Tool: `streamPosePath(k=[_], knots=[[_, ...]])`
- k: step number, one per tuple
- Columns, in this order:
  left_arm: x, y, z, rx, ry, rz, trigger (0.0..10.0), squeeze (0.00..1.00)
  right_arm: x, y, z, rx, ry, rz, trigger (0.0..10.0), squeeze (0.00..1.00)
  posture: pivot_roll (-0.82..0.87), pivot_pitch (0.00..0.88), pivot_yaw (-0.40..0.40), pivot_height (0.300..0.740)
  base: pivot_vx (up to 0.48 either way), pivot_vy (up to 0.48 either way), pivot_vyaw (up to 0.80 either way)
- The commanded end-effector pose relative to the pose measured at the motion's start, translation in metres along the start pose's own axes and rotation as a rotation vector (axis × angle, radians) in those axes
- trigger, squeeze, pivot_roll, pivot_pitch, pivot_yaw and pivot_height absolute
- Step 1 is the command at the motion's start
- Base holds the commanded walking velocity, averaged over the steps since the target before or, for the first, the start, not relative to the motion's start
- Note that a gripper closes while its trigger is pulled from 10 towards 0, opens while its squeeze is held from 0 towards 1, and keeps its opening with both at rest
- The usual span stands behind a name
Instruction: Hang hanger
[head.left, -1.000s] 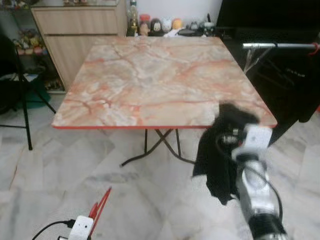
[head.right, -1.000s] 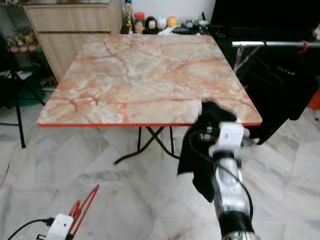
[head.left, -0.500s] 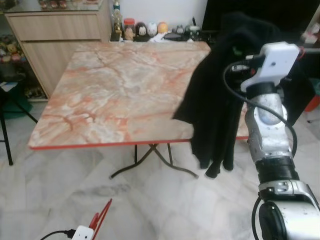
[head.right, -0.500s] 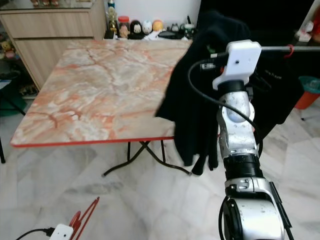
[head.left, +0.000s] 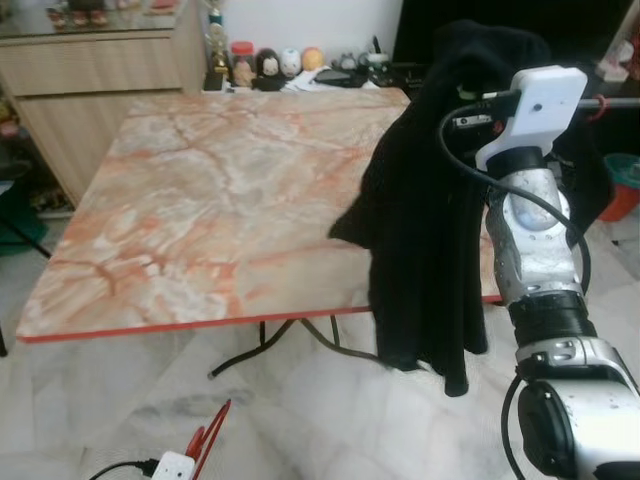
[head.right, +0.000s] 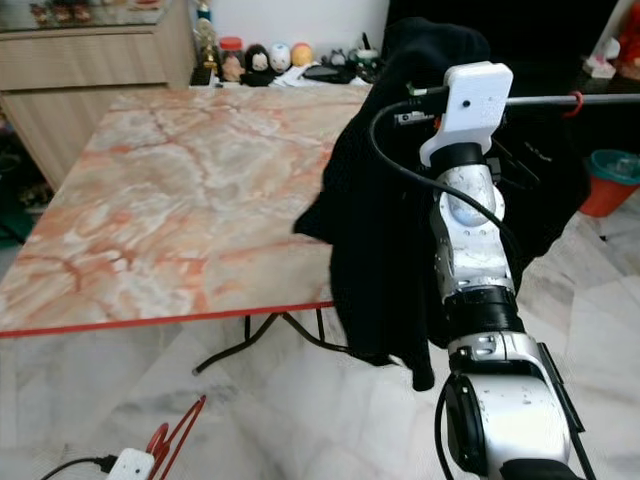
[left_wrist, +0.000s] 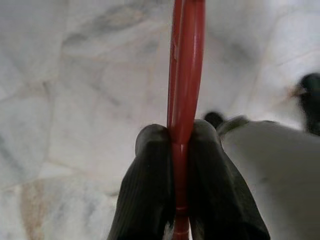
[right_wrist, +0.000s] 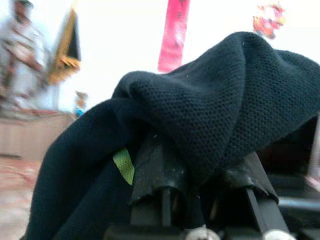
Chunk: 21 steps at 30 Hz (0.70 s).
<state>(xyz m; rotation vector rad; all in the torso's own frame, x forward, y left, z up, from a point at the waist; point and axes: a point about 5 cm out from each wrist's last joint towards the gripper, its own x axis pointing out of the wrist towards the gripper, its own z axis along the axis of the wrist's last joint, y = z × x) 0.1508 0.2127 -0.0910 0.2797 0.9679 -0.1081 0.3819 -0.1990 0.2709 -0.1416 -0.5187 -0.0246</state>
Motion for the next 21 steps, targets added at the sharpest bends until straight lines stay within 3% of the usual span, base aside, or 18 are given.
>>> streamPosePath(k=[1,21], knots=[[-0.003,0.006,-0.008,0.014,0.027,0.013,10.0,0.0,0.008,0.004,0.016,0.003,-0.068,0.011,10.0,0.0,-0.12,0.0,-0.021,0.74,0.285,0.0,0.0],[-0.004,0.003,-0.016,0.017,0.054,0.002,10.0,0.0,0.006,0.005,0.004,-0.002,-0.017,0.013,10.0,0.0,-0.12,0.0,-0.024,0.74,0.285,0.0,0.0]])
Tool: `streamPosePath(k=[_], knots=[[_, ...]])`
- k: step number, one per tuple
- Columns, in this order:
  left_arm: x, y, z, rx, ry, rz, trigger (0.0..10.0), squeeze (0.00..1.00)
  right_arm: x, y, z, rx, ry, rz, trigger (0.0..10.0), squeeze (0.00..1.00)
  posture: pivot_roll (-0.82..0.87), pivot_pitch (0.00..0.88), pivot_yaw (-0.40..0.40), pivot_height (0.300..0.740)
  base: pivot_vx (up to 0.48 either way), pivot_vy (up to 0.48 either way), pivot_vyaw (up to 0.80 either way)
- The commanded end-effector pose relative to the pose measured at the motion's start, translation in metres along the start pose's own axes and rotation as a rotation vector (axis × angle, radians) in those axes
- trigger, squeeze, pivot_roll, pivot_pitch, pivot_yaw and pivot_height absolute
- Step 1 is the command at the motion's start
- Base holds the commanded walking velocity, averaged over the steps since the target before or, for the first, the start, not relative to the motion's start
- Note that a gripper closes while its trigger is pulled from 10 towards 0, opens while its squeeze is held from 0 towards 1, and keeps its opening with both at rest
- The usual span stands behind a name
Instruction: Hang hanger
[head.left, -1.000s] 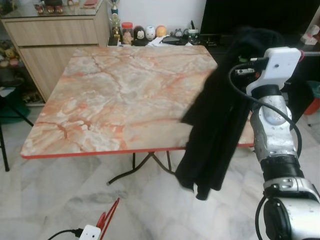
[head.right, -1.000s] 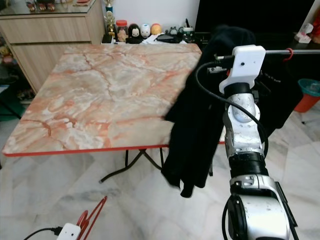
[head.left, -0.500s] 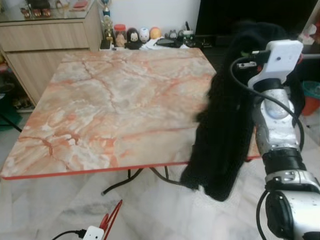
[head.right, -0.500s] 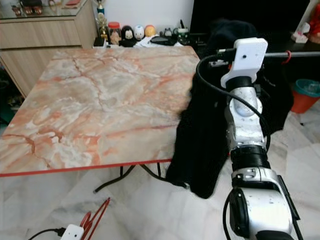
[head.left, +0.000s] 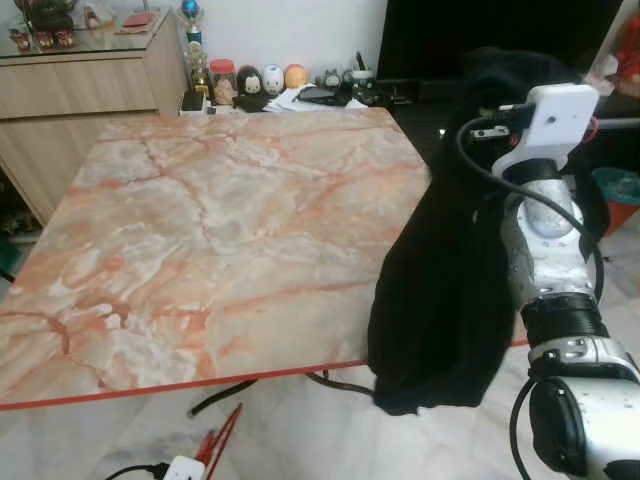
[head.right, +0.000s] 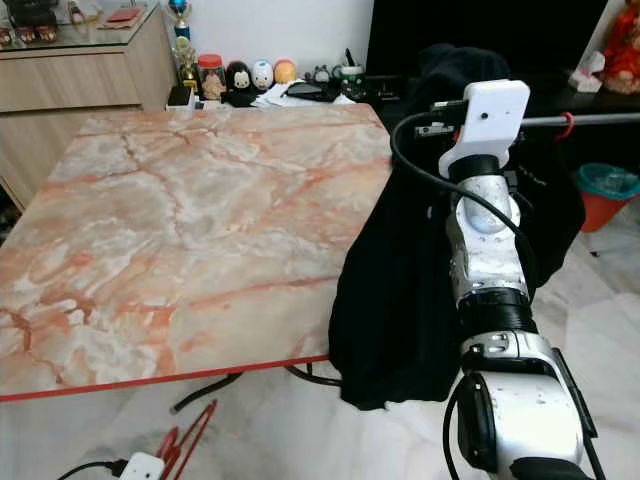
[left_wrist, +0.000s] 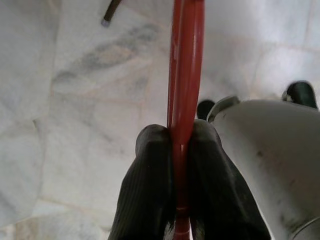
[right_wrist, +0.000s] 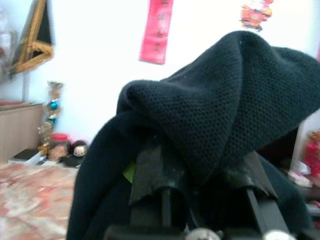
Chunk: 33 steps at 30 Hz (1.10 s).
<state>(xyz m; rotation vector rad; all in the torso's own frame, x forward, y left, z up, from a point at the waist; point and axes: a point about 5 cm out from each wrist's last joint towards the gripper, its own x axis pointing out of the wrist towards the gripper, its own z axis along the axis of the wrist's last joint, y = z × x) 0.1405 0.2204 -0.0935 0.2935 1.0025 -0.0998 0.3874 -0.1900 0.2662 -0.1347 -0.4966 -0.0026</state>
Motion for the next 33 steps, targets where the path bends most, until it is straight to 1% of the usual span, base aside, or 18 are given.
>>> streamPosePath(k=[1,2,3,5,6,8,9,10,11,13,16,20,21,22,23,28,29,33], knots=[[-0.001,-0.003,-0.006,0.01,0.032,-0.017,10.0,0.0,-0.003,-0.005,-0.008,-0.042,0.057,-0.003,10.0,0.0,-0.11,0.0,-0.027,0.74,0.0,0.0,0.0],[-0.001,-0.003,-0.006,0.014,0.035,-0.022,10.0,0.0,-0.007,-0.005,-0.016,-0.055,0.101,-0.003,10.0,0.0,-0.11,0.0,-0.027,0.74,0.0,0.0,0.0],[-0.001,-0.004,-0.007,0.009,0.037,-0.028,10.0,0.0,-0.016,-0.006,-0.031,-0.049,0.174,-0.009,10.0,0.0,-0.11,0.0,-0.027,0.74,0.0,0.0,0.0],[-0.001,-0.006,-0.009,0.007,0.047,-0.031,10.0,0.0,-0.027,-0.007,-0.05,-0.04,0.278,-0.021,10.0,0.0,-0.11,0.0,-0.027,0.74,0.0,0.0,0.0],[-0.001,-0.006,-0.009,0.007,0.047,-0.031,10.0,0.0,-0.027,-0.007,-0.05,-0.04,0.278,-0.021,10.0,0.0,-0.11,0.0,-0.027,0.74,0.0,0.0,0.0],[-0.002,-0.009,-0.014,0.013,0.067,-0.044,10.0,0.0,-0.045,-0.008,-0.076,-0.041,0.415,-0.019,10.0,0.0,-0.11,0.0,-0.029,0.74,0.0,0.0,0.0],[-0.002,-0.009,-0.014,0.013,0.067,-0.044,10.0,0.0,-0.045,-0.008,-0.076,-0.041,0.415,-0.019,10.0,0.0,-0.11,0.0,-0.029,0.74,0.0,0.0,0.0],[-0.003,-0.01,-0.016,0.01,0.073,-0.051,10.0,0.0,-0.059,-0.007,-0.09,-0.039,0.496,-0.012,10.0,0.0,-0.12,0.0,-0.028,0.74,0.0,0.0,0.0],[-0.003,-0.011,-0.017,0.007,0.076,-0.053,10.0,0.0,-0.069,-0.005,-0.098,-0.033,0.537,-0.009,10.0,0.0,-0.12,0.0,-0.028,0.74,0.0,0.0,0.0],[-0.003,-0.011,-0.017,0.006,0.076,-0.054,10.0,0.0,-0.071,-0.005,-0.1,-0.031,0.543,-0.009,10.0,0.0,-0.12,0.0,-0.028,0.74,0.0,0.0,0.0],[-0.003,-0.012,-0.018,0.004,0.082,-0.061,10.0,0.0,-0.092,0.0,-0.107,0.004,0.579,-0.013,10.0,0.0,-0.12,0.0,-0.028,0.74,0.0,0.0,0.0],[-0.004,-0.014,-0.019,0.006,0.089,-0.075,10.0,0.0,-0.102,0.002,-0.107,0.017,0.592,-0.009,10.0,0.0,-0.12,0.0,-0.027,0.74,0.0,0.0,0.0],[-0.003,-0.015,-0.019,0.007,0.088,-0.077,10.0,0.0,-0.105,0.001,-0.107,0.018,0.602,-0.012,10.0,0.71,-0.12,0.0,-0.027,0.74,0.0,0.0,0.0],[-0.003,-0.015,-0.019,0.007,0.088,-0.077,10.0,0.0,-0.105,0.001,-0.107,0.018,0.602,-0.012,10.0,0.71,-0.12,0.0,-0.027,0.74,0.0,0.0,0.0],[-0.003,-0.015,-0.018,0.006,0.085,-0.081,10.0,0.0,-0.109,0.0,-0.107,0.017,0.62,-0.016,10.0,1.0,-0.12,0.0,-0.028,0.74,0.0,0.0,0.0],[-0.003,-0.015,-0.018,0.003,0.083,-0.086,10.0,0.0,-0.114,0.0,-0.108,0.009,0.64,-0.015,10.0,1.0,-0.12,0.0,-0.028,0.74,0.0,0.0,0.0],[-0.003,-0.015,-0.018,0.0,0.083,-0.091,10.0,0.0,-0.117,-0.001,-0.105,0.009,0.649,-0.017,10.0,1.0,-0.12,0.0,-0.029,0.74,0.0,0.0,0.0],[-0.003,-0.015,-0.018,-0.004,0.086,-0.098,10.0,0.0,-0.12,-0.002,-0.1,0.004,0.656,-0.021,10.0,1.0,-0.13,0.0,-0.029,0.74,0.0,0.0,0.0]])
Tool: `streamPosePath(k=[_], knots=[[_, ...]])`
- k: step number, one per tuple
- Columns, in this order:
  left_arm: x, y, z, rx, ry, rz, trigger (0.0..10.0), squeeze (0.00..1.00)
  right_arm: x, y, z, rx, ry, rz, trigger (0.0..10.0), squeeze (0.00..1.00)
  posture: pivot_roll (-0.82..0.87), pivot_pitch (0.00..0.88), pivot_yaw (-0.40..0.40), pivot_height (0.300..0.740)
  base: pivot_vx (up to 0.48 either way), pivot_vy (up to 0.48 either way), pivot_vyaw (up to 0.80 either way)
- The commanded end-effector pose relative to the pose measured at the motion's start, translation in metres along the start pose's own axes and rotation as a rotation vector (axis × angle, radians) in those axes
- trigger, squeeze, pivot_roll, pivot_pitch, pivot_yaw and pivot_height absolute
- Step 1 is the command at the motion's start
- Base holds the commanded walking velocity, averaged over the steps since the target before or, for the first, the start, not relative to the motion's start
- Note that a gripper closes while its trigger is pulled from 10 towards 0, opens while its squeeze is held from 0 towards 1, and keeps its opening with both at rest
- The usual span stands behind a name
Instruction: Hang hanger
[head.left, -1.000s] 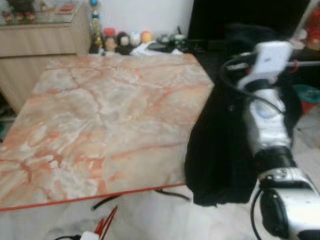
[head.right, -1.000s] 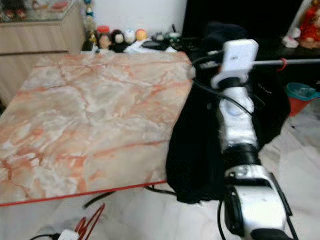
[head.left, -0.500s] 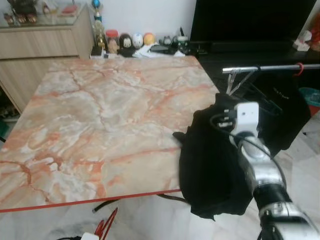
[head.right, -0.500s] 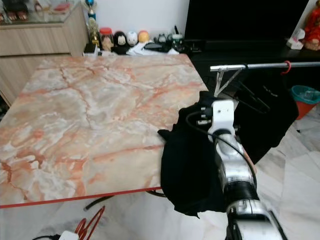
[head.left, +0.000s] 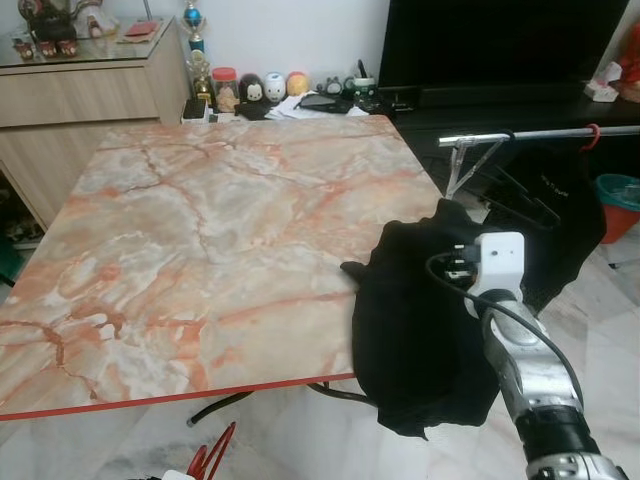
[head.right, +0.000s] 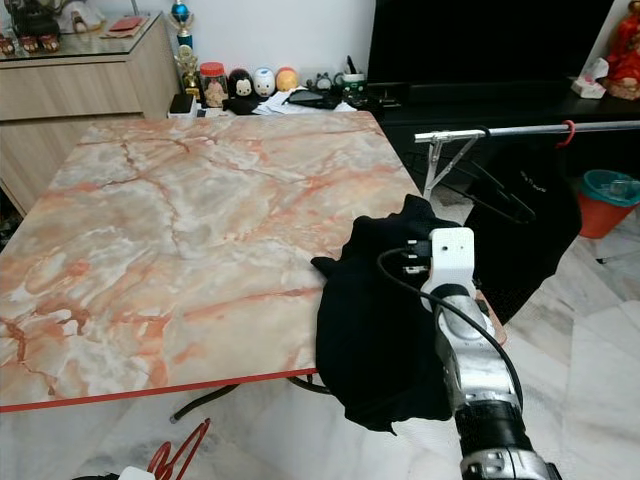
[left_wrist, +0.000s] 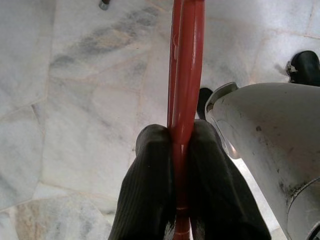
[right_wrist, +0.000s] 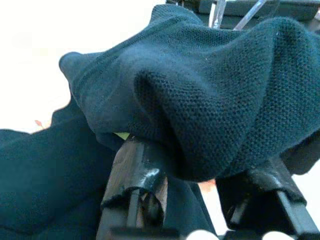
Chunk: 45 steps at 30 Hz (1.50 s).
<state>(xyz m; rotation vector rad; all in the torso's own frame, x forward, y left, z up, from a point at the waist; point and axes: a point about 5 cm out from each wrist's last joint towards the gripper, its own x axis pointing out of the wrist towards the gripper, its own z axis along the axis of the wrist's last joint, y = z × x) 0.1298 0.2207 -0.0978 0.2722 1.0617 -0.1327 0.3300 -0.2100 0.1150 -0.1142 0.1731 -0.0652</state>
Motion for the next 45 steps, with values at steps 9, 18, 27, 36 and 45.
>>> streamPosePath(k=[9,18,27,36,45], knots=[[0.0,-0.012,-0.007,0.0,0.04,-0.061,10.0,0.0,-0.02,-0.007,0.009,-0.041,-0.001,-0.027,10.0,1.0,-0.13,0.0,-0.028,0.74,0.0,0.0,0.0],[0.0,-0.011,-0.006,0.001,0.041,-0.066,10.0,0.0,-0.057,-0.004,0.003,-0.022,0.004,-0.061,10.0,1.0,-0.13,0.0,-0.031,0.74,0.0,0.0,0.0],[0.001,-0.01,-0.004,0.012,0.035,-0.054,10.0,0.0,-0.093,-0.008,-0.011,0.028,-0.066,-0.162,10.0,0.0,-0.13,0.0,-0.034,0.74,0.0,0.0,0.0],[0.0,-0.006,-0.005,0.013,0.038,-0.019,10.0,0.0,-0.106,-0.004,-0.031,0.072,-0.081,-0.172,10.0,0.0,-0.12,0.0,-0.031,0.74,0.0,0.0,0.0],[-0.001,-0.005,-0.011,0.037,0.066,0.005,10.0,0.0,-0.112,0.003,-0.024,0.077,-0.169,-0.153,10.0,0.0,-0.12,0.0,-0.03,0.74,0.0,0.0,0.0]])
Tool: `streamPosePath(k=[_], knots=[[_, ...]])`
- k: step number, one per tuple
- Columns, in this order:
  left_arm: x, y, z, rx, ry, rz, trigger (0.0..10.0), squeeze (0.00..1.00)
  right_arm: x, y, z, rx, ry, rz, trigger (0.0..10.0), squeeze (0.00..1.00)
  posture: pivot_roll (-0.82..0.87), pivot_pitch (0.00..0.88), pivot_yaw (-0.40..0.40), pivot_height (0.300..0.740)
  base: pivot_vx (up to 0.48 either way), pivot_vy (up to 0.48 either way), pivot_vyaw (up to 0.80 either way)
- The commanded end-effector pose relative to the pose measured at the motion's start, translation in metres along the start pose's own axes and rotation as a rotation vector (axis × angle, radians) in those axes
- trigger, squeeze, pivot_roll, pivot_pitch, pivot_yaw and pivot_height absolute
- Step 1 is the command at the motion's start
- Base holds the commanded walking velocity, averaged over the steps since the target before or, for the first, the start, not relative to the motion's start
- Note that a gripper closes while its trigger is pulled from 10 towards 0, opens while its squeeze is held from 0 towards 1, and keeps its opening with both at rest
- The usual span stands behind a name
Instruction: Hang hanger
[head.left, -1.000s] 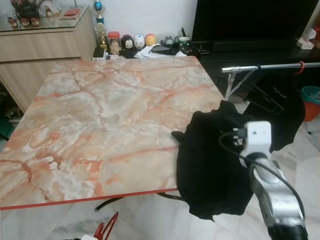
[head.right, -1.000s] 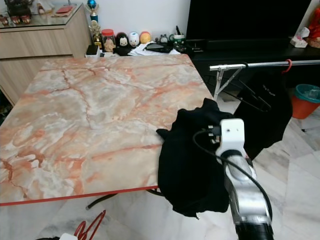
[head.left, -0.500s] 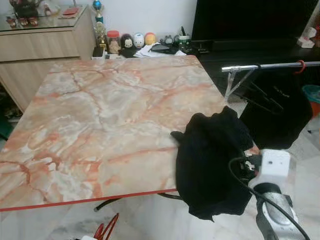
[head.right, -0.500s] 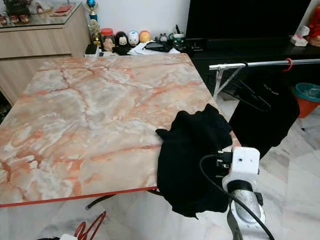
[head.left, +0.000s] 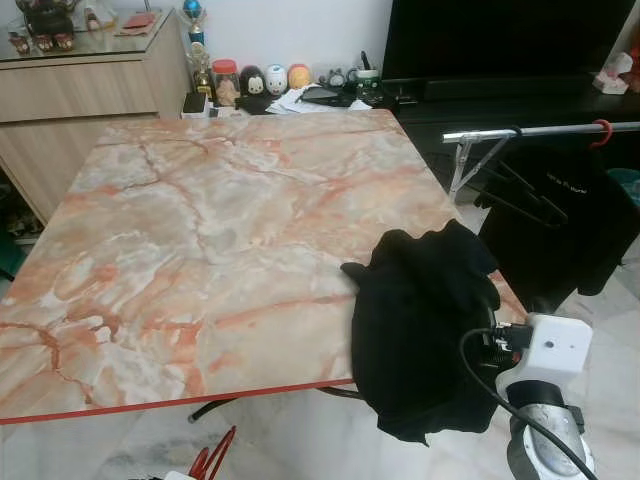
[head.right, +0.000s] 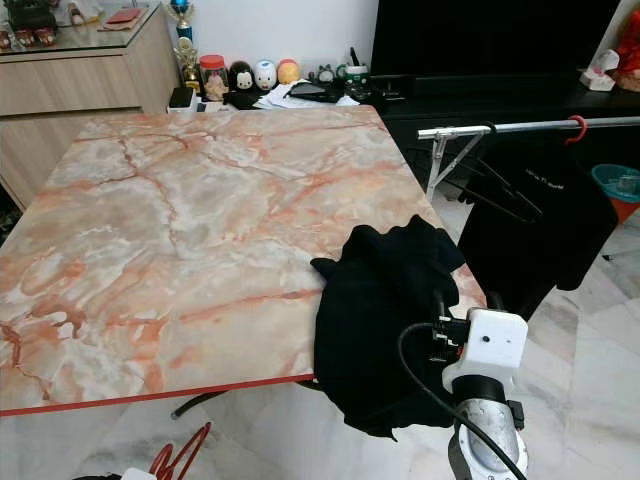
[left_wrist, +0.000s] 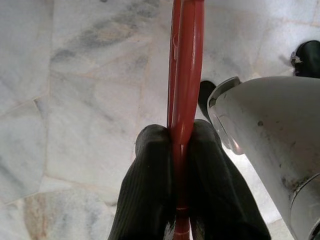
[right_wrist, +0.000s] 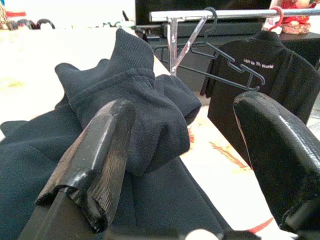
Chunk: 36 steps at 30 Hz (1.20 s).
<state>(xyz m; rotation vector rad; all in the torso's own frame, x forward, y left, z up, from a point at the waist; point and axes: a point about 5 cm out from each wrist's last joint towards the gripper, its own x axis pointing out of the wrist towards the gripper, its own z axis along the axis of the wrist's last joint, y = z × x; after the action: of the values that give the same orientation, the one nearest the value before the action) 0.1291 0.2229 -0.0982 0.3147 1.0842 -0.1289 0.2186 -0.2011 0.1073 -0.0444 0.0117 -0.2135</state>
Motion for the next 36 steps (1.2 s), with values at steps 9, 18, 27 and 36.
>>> streamPosePath(k=[9,18,27,36], knots=[[-0.001,-0.006,-0.012,0.028,0.056,-0.003,10.0,0.0,-0.004,-0.004,0.003,-0.021,-0.047,0.002,10.0,0.0,-0.12,0.0,-0.028,0.74,0.0,-0.075,0.0],[-0.002,-0.007,-0.014,0.032,0.071,0.001,10.0,0.0,0.001,-0.005,0.006,-0.038,-0.072,0.009,10.0,0.0,-0.12,0.0,-0.031,0.74,0.0,-0.38,0.0],[-0.001,-0.008,-0.013,0.028,0.07,-0.003,10.0,0.0,0.005,-0.008,0.01,-0.043,-0.089,-0.004,10.0,0.0,-0.12,0.0,-0.037,0.74,0.0,-0.471,0.0],[-0.001,-0.008,-0.012,0.022,0.067,-0.006,10.0,0.0,0.009,-0.01,0.008,-0.041,-0.084,-0.017,10.0,0.0,-0.13,0.0,-0.038,0.74,0.0,-0.48,0.0]])
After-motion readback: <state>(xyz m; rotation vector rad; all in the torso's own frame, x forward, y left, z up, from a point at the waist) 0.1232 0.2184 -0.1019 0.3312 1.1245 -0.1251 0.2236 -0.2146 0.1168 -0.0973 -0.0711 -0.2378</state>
